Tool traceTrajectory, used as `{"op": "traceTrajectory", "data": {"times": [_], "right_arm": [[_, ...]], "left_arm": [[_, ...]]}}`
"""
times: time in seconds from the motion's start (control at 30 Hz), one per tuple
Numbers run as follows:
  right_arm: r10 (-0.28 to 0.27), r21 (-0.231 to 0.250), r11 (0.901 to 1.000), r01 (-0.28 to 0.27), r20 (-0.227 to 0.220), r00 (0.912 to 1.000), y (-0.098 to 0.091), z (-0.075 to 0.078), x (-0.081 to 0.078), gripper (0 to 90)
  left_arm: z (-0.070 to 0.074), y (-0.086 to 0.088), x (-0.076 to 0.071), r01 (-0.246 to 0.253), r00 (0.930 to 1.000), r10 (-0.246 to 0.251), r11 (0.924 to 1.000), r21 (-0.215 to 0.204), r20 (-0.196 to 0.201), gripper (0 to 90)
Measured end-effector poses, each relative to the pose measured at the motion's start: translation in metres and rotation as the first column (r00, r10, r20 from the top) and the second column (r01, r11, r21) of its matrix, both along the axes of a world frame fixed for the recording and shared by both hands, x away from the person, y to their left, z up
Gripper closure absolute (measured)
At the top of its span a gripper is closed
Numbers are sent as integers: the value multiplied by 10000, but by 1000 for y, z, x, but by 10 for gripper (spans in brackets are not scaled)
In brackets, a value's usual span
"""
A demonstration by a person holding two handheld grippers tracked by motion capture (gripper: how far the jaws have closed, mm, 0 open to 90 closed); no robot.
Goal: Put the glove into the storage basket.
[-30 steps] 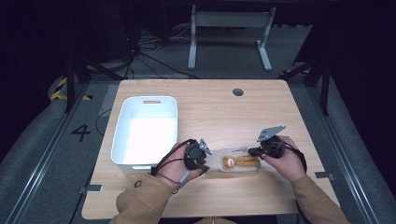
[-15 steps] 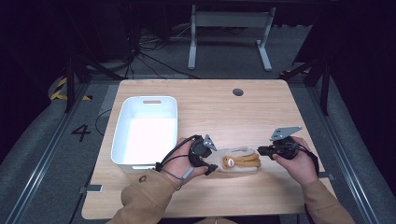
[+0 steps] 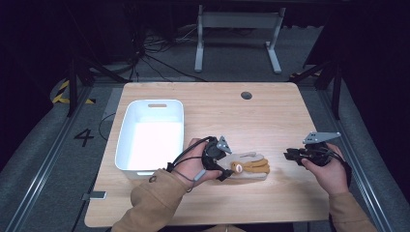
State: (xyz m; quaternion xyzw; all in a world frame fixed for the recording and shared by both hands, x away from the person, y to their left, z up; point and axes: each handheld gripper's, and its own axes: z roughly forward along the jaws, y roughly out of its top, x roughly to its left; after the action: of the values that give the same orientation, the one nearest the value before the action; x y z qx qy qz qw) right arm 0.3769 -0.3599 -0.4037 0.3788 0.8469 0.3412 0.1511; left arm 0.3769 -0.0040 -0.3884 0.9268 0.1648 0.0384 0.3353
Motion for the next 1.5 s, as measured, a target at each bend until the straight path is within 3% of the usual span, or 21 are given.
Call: {"op": "traceTrajectory", "data": {"times": [0.3, 0.53, 0.73, 0.87, 0.93, 1.0, 1.23, 1.5], "right_arm": [[-167, 197, 9997, 171, -214, 9996, -6, -6, 2, 715], [-210, 266, 9994, 215, -189, 9996, -6, -5, 2, 704], [-211, 292, 9993, 217, -209, 9996, -6, -7, 2, 694], [-197, 253, 9995, 200, -144, 9997, -5, -7, 2, 674], [-195, 326, 9993, 202, -202, 9996, -4, -8, 2, 647], [-168, 326, 9993, 173, -181, 9997, -4, -9, 3, 638], [-107, 307, 9995, 114, -249, 9996, -2, -11, 3, 635], [-120, 332, 9994, 129, -285, 9995, -2, -13, 4, 622]], "left_arm": [[-12, -7, 8, 75, 9999, -78, 9991, -408, -71, 303], [-22, -11, 13, 395, 9991, -372, 9924, -1167, 213, 345], [-28, -14, 17, 438, 9973, -395, 9965, -707, 616, 289], [-35, -18, 18, 609, 9976, -589, 9967, -542, 373, 281], [-38, -21, 17, 673, 9977, -670, 9967, -457, 66, 292], [-41, -24, 18, 763, 9967, -753, 9964, -375, 291, 276], [-49, -31, 23, 704, 9971, -702, 9975, -67, 292, 230], [-53, -35, 27, 607, 9981, -606, 9980, 188, -76, 206]]}}
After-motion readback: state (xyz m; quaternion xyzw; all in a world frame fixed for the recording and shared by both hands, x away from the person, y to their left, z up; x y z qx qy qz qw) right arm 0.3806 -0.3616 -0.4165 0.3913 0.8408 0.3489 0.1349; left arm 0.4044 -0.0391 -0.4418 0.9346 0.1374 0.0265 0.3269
